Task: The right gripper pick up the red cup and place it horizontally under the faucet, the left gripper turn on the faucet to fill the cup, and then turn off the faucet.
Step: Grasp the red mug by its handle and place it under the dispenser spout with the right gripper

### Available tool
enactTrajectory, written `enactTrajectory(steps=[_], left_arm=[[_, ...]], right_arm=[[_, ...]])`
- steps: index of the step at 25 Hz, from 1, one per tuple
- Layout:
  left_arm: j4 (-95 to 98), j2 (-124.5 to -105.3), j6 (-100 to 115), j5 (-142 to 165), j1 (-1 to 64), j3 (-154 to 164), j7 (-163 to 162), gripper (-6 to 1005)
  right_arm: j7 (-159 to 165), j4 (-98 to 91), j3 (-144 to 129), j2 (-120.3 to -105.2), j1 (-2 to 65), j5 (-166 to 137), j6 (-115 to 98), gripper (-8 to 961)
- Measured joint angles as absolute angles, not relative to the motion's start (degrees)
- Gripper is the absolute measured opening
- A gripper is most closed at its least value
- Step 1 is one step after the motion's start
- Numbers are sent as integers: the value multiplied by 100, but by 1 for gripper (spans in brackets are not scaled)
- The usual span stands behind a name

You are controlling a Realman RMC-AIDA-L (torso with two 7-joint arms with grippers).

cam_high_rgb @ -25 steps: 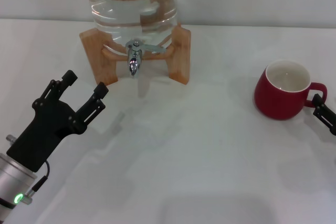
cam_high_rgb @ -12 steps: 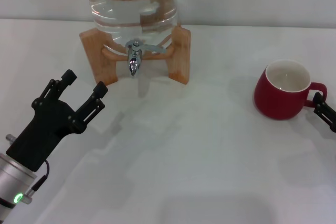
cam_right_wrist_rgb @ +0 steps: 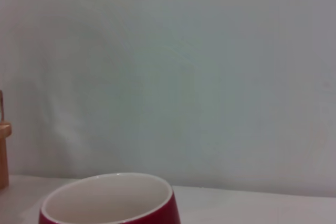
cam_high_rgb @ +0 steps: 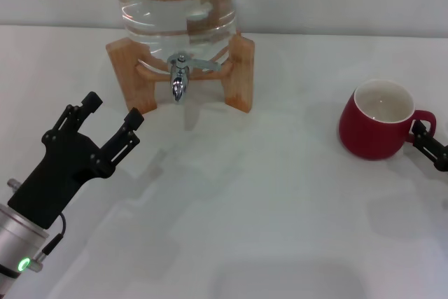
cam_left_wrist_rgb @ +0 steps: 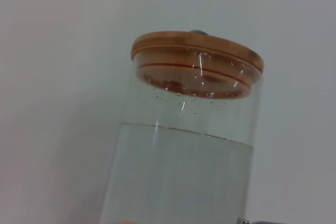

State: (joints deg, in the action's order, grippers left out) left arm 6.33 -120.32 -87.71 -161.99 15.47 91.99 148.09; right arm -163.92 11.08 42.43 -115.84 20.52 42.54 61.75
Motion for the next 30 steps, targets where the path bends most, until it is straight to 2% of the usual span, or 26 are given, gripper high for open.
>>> enactTrajectory(steps=[23, 29, 30], left_arm=[[633, -12050, -8792, -16198, 1521, 9202, 14792, 859], [632, -12050, -8792, -16199, 1518, 9178, 14792, 860], [633, -12048, -8792, -16199, 1517, 9175, 14792, 860]], right_arm=[[-16395, 1170, 4292, -11603, 2306, 4254, 5702, 869], [-16365, 1178, 4279, -11598, 2319, 4226, 5699, 839], [-16356, 1178, 4274, -11596, 2319, 4221, 5699, 769]])
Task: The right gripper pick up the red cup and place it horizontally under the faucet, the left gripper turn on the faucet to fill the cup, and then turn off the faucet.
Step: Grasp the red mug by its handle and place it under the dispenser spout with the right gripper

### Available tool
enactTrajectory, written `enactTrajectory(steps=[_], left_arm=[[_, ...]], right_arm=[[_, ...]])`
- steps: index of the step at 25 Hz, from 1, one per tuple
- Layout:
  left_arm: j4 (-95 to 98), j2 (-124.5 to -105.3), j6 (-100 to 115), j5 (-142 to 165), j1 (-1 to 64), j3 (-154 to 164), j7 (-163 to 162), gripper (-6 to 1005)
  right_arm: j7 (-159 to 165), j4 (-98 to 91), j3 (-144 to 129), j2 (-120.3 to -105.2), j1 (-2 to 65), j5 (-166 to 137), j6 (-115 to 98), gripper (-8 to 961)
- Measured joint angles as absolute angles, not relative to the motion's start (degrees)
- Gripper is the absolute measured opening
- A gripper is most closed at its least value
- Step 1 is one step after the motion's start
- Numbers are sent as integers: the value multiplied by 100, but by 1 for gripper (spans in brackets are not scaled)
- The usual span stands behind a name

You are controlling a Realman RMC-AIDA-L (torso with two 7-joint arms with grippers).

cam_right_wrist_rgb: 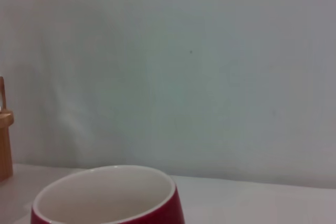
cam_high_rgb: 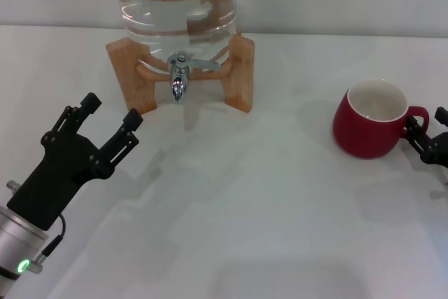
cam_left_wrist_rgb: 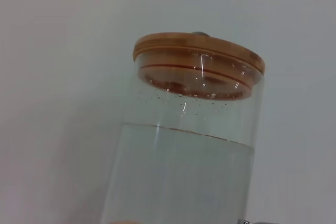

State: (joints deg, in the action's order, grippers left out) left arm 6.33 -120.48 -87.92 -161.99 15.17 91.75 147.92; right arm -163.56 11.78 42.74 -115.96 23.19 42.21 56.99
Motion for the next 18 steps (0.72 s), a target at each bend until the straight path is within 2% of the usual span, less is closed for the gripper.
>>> enactTrajectory(steps=[2, 7, 18], left_arm=[[632, -12044, -8792, -16201, 1518, 9166, 14792, 860], [633, -12041, -8792, -16207, 1528, 9158, 14792, 860], [633, -12040, -8789, -16216, 1534, 9158, 14792, 860]], right_arm=[[-16354, 1178, 4250, -11595, 2320, 4205, 5699, 629], [-16340, 1178, 4129, -11585, 2321, 4163, 5739, 394], [-16330, 1181, 4125, -11590, 2321, 4156, 5761, 162]])
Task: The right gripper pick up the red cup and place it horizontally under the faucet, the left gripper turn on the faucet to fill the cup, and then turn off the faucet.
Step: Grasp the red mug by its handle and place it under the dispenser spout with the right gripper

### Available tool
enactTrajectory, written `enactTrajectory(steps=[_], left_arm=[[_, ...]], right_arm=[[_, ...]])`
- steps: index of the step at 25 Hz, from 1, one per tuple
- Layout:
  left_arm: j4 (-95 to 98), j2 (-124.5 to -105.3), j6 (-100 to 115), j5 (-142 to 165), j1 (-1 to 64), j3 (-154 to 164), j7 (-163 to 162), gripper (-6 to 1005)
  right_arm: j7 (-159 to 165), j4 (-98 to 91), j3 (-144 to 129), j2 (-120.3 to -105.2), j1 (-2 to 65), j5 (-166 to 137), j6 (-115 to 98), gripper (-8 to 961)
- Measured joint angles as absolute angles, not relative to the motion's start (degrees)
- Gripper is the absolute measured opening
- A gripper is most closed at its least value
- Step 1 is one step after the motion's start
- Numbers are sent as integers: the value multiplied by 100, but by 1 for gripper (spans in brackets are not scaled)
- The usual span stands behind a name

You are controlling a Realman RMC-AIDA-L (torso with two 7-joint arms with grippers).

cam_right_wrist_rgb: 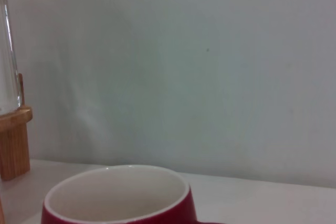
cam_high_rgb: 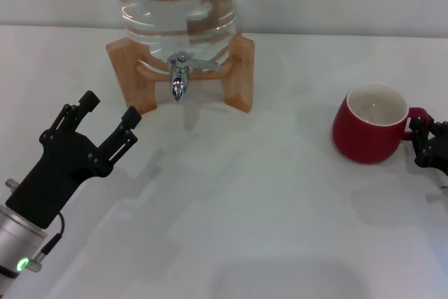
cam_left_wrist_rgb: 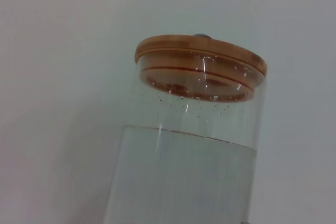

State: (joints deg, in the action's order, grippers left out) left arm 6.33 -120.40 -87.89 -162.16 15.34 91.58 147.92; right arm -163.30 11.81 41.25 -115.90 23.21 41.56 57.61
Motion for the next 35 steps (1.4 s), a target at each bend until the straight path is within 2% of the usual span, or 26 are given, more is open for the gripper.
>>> enactTrajectory(steps=[5, 16, 35], left_arm=[[633, -12041, -8789, -16216, 1531, 9158, 14792, 860], [641, -12045, -8791, -16215, 1552, 9173, 14792, 860], [650, -12050, -9089, -16216, 1527, 9194, 14792, 859]], right_arm=[[-16328, 1190, 4122, -11598, 2312, 4166, 5764, 125], [-16321, 1415, 4057, -11609, 2312, 4121, 5845, 125], [-16311, 2065, 3761, -11620, 2786, 4113, 4963, 124]])
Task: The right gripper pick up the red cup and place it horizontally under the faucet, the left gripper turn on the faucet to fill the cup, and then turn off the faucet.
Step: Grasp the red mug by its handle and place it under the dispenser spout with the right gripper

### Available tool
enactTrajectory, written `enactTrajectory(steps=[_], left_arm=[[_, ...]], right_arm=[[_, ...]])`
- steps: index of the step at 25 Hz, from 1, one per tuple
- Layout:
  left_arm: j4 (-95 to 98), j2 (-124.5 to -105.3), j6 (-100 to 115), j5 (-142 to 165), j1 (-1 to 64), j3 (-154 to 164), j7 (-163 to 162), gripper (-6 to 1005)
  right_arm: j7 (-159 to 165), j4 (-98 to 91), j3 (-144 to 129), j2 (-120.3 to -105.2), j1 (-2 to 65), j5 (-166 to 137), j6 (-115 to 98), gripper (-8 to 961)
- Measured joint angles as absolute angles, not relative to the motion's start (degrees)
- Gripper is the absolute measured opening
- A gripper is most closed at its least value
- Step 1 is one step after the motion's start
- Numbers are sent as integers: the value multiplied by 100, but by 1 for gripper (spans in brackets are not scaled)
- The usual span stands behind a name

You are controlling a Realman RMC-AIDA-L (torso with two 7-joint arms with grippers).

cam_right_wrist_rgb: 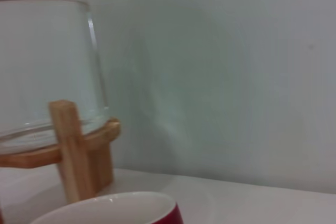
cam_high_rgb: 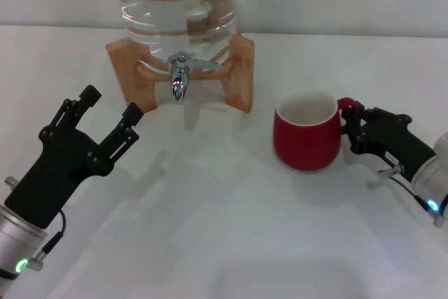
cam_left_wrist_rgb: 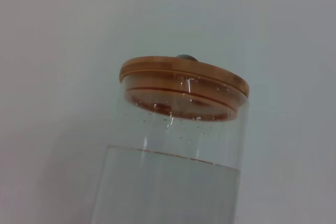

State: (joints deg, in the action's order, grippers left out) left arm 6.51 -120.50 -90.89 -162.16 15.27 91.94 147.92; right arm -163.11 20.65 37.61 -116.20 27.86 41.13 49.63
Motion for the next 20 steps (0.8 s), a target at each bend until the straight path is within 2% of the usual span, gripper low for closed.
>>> enactTrajectory(steps=[20], left_arm=[[623, -12043, -9298, -16203, 1420, 9193, 14792, 859]], right_arm=[[-16306, 2762, 3116, -11619, 3354, 4112, 4122, 123]])
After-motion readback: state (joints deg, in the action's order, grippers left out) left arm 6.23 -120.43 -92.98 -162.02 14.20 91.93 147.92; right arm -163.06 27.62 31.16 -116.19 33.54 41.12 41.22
